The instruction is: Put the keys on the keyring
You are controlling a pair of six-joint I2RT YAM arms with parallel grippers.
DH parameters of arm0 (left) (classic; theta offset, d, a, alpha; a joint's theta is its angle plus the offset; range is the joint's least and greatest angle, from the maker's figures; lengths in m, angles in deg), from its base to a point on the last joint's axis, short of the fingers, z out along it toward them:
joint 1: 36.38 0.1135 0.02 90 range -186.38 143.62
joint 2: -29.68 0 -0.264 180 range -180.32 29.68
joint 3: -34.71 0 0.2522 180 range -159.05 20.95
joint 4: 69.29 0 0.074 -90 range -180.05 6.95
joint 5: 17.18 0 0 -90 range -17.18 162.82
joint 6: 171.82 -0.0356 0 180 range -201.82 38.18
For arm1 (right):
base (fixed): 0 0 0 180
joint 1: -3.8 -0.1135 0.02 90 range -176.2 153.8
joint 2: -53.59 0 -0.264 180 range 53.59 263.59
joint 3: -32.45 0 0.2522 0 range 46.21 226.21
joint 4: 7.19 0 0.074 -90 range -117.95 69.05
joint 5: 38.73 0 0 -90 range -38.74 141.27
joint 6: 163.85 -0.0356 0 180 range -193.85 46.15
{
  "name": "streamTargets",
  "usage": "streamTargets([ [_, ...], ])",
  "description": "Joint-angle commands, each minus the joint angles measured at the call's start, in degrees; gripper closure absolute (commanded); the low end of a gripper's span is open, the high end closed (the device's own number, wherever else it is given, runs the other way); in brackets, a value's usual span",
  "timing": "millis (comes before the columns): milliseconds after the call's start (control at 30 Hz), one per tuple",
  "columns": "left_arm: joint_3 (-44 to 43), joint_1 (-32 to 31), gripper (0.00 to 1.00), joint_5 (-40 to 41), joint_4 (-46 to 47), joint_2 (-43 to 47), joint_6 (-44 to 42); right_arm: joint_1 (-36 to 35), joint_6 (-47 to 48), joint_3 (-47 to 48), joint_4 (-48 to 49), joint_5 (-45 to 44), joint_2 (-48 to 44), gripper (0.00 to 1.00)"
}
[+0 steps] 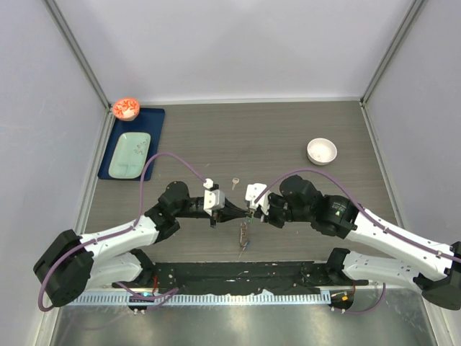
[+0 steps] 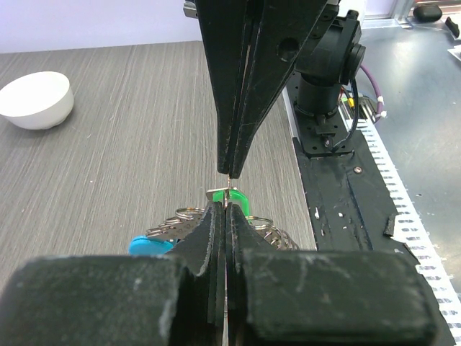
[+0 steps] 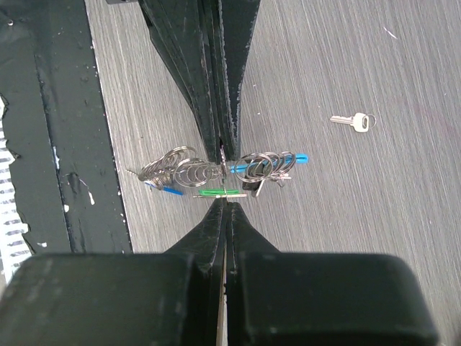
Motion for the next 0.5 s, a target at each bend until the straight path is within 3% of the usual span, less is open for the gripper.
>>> streamTargets([
  [0, -2.03, 0.07, 1.00, -0.25, 3.94, 0.80, 0.24, -0.32, 0.45, -0.05, 0.55, -1.97, -0.37, 0.99],
  [467, -2.21, 0.07, 1.00, -0.25, 3.94, 0.53, 0.41, -0.40, 0.54, 0.30, 1.95, -0.92, -0.72, 0.99],
])
